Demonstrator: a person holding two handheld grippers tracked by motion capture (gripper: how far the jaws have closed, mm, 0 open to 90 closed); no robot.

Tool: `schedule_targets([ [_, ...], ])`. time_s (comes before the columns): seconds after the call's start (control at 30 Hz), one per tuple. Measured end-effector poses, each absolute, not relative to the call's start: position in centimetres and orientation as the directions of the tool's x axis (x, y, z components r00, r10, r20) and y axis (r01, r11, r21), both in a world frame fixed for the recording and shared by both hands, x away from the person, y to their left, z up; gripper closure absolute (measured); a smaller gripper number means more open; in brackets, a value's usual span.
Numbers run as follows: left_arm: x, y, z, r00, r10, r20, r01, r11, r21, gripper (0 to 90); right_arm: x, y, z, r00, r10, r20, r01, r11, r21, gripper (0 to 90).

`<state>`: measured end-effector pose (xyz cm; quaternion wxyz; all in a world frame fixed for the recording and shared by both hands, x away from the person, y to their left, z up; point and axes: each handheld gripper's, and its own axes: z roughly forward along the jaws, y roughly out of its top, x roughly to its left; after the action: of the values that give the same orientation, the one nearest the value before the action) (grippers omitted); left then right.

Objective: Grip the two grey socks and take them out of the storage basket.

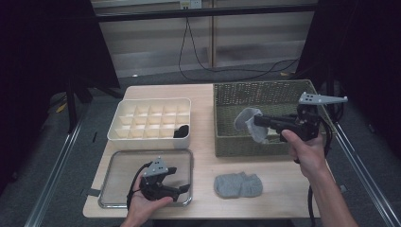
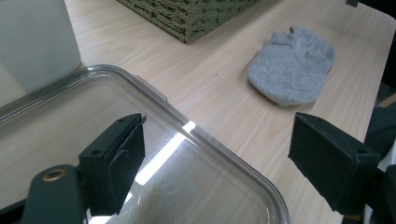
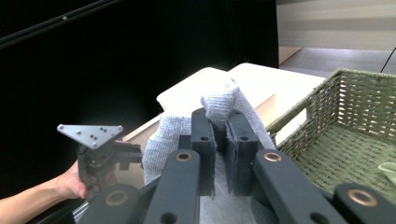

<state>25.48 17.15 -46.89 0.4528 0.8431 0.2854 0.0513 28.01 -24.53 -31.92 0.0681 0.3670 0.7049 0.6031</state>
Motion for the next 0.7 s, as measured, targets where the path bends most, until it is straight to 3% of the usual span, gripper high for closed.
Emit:
schedule_targets([
  [0.53, 24.9, 16.2, -46.7, 0.839, 0.519, -0.162, 0.419, -0.428, 0.801, 20.2, 25.4, -23.4, -36.2, -0.703, 0.599, 0.383, 0.494, 0.023, 0.869, 84.0],
  [0.7, 24.9, 15.8, -46.5, 0.849, 0.497, -0.176, 0.415, -0.423, 0.806, 25.5, 24.9, -23.0, -37.3, -0.702, 0.598, 0.387, 0.512, 0.046, 0.858, 84.1],
])
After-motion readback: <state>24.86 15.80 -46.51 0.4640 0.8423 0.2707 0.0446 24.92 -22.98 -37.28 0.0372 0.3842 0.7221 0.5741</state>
